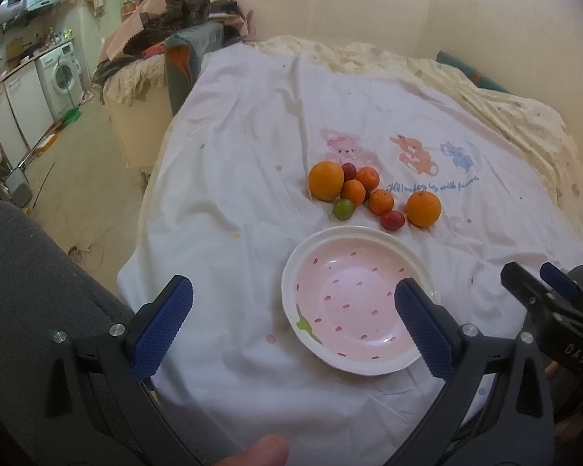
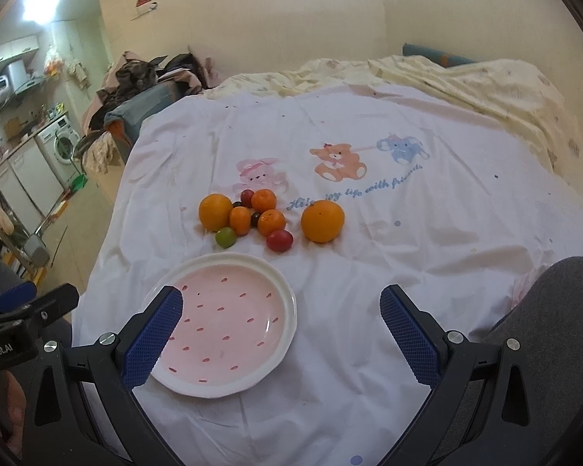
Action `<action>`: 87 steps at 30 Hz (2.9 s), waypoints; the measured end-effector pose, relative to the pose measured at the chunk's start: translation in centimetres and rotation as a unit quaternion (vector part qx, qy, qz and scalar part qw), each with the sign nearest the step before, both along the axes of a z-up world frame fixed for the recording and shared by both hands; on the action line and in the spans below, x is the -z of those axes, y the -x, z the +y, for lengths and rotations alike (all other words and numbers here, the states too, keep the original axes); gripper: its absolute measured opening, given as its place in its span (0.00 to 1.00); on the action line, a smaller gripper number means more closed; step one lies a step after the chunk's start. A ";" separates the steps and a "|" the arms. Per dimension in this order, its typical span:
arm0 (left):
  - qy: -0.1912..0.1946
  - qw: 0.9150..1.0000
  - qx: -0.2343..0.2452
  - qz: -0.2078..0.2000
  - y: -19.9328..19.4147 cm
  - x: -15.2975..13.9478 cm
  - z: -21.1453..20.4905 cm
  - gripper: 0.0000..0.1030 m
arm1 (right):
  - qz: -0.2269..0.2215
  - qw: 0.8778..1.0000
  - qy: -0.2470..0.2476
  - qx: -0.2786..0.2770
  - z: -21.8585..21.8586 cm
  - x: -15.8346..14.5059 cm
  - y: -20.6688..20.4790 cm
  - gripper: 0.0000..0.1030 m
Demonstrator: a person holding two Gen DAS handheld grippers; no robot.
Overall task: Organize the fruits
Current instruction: 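Reach toward the large oranges and close both grippers on one each, then carry the large orange in the right gripper onto the plate while the left holds another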
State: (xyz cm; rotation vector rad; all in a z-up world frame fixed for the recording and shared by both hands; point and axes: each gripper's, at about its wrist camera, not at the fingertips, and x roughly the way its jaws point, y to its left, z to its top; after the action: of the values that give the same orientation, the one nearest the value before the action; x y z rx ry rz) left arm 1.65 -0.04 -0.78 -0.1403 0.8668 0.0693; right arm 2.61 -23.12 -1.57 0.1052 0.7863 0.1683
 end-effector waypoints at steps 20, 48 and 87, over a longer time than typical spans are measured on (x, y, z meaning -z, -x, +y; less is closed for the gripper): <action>0.002 0.989 0.010 0.144 -12.4 2.0 0.6 0.99 | 0.148 0.989 -0.025 -0.012 -4.4 2.0 -13.2 1.00; 0.032 0.971 0.044 0.232 -28.9 10.7 -0.6 0.75 | 0.263 0.961 0.027 -0.085 -1.0 12.8 -26.3 0.78; 0.082 0.968 0.052 0.233 -30.1 11.6 -1.0 0.44 | 0.255 0.965 -0.005 -0.061 -2.5 12.5 -27.4 0.62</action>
State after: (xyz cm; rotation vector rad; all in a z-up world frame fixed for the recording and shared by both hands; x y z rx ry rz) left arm 31.78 -1.03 -12.37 -0.2392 1.3487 -0.0723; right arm 29.96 -25.59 -14.10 0.1109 1.3083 0.2669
